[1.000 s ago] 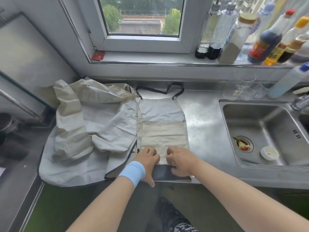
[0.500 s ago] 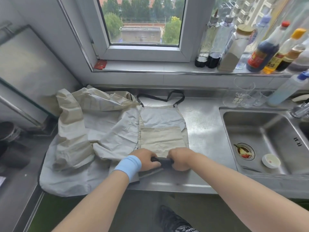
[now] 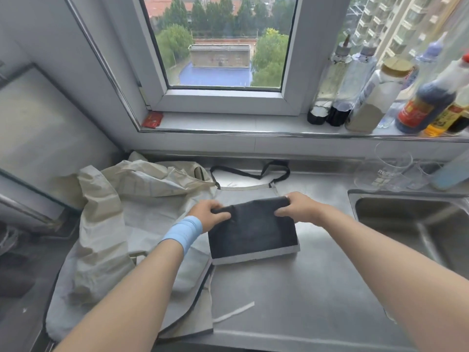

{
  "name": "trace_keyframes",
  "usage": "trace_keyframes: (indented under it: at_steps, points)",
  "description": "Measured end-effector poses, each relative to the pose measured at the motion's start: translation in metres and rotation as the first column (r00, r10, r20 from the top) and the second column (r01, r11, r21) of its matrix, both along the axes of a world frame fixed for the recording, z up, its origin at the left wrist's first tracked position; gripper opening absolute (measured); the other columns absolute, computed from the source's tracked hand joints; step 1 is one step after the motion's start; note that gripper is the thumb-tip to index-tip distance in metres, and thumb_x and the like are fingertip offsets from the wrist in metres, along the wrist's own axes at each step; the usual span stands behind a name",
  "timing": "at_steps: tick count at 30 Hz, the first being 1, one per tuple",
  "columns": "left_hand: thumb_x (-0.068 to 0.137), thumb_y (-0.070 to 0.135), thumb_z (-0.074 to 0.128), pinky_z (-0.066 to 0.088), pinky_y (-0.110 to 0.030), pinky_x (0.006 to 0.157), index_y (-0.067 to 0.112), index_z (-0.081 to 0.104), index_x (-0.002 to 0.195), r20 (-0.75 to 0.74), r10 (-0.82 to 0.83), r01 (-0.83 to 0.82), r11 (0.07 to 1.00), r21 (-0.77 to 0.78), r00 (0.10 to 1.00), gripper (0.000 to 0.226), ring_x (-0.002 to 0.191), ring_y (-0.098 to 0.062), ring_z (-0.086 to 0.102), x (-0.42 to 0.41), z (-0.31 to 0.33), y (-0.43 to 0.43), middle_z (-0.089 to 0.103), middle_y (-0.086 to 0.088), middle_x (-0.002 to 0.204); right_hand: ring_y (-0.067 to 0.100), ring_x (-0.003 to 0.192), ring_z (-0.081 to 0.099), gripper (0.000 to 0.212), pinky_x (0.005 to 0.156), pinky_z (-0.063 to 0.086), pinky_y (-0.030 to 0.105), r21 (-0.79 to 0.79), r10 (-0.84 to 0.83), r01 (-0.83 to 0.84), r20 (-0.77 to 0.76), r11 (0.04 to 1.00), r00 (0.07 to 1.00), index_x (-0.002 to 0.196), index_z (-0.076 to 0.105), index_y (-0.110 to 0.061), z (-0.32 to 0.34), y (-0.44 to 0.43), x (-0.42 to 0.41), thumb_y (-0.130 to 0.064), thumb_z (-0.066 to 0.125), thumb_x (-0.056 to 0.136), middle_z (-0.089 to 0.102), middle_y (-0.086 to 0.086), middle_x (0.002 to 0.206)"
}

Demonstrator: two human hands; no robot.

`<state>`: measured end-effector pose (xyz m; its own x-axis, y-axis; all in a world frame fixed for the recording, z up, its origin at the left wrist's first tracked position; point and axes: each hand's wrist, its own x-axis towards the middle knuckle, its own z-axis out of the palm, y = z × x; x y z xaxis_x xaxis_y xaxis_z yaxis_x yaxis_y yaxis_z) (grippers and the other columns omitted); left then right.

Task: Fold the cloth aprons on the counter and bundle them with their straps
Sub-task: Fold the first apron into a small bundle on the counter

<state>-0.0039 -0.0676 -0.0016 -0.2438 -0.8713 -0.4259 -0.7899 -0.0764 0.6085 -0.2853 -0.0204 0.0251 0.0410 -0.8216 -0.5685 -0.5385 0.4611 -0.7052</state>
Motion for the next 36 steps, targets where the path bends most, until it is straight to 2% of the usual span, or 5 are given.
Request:
trace_keyframes:
  at_steps: [7, 12, 20, 28, 36]
  points:
    - [0.086, 0.032, 0.065, 0.032, -0.034, 0.104, 0.029, 0.050, 0.132, 0.278, -0.005, 0.159, 0.830, -0.534, 0.961, 0.049, 0.125, -0.020, 0.042, -0.040, -0.022, -0.026, 0.049, 0.005, 0.133, 0.018, 0.096, 0.060, 0.005, 0.081, 0.044, 0.031, -0.272, -0.206, 0.166, -0.129, 0.948, 0.970, 0.095, 0.059, -0.026, -0.059, -0.042, 0.000, -0.021, 0.060, 0.094, 0.064, -0.009, 0.097]
    - [0.095, 0.049, 0.046, 0.007, -0.042, 0.121, 0.031, 0.018, 0.153, 0.493, -0.352, 0.510, 0.828, -0.232, 0.796, 0.067, 0.149, -0.021, 0.002, -0.071, -0.056, -0.032, 0.006, 0.002, 0.163, 0.030, 0.101, 0.061, 0.022, 0.082, 0.046, 0.035, -0.310, -0.206, 0.103, -0.321, 0.945, 0.924, 0.115, 0.058, -0.018, -0.082, -0.068, 0.005, -0.027, 0.060, 0.095, 0.068, 0.006, 0.108]
    - [0.092, 0.067, 0.028, -0.011, -0.055, 0.116, 0.028, -0.014, 0.153, 0.622, -0.291, 0.423, 0.904, -0.072, 0.727, 0.083, 0.147, -0.024, -0.023, -0.078, -0.089, -0.040, -0.024, 0.000, 0.159, 0.032, 0.141, 0.034, 0.065, 0.109, 0.037, 0.046, -0.464, -0.022, -0.448, -0.713, 0.764, 0.701, 0.147, 0.038, -0.014, -0.117, -0.063, 0.024, -0.035, 0.056, 0.087, 0.034, 0.011, 0.154]
    - [0.091, 0.070, 0.016, -0.013, -0.055, 0.115, 0.039, -0.011, 0.151, 0.611, -0.086, 0.248, 0.951, -0.185, 0.787, 0.074, 0.146, -0.032, -0.022, -0.065, -0.097, -0.044, -0.022, -0.008, 0.160, 0.024, 0.152, -0.013, 0.076, 0.117, 0.004, 0.061, -0.187, 0.279, -0.586, -0.740, 0.789, 0.612, 0.157, 0.010, -0.036, -0.136, -0.066, 0.037, -0.069, 0.019, 0.090, -0.012, 0.005, 0.165]
    - [0.088, 0.051, 0.056, 0.039, -0.034, 0.102, 0.027, 0.054, 0.119, 0.422, -0.003, 0.161, 0.927, -0.340, 0.907, 0.040, 0.134, -0.021, 0.032, -0.041, -0.085, -0.064, 0.041, 0.000, 0.141, 0.028, 0.152, 0.011, 0.065, 0.113, 0.023, 0.054, -0.227, 0.260, -0.674, -0.800, 0.703, 0.541, 0.156, 0.019, -0.026, -0.111, -0.111, 0.032, -0.034, 0.042, 0.096, 0.011, 0.009, 0.165]
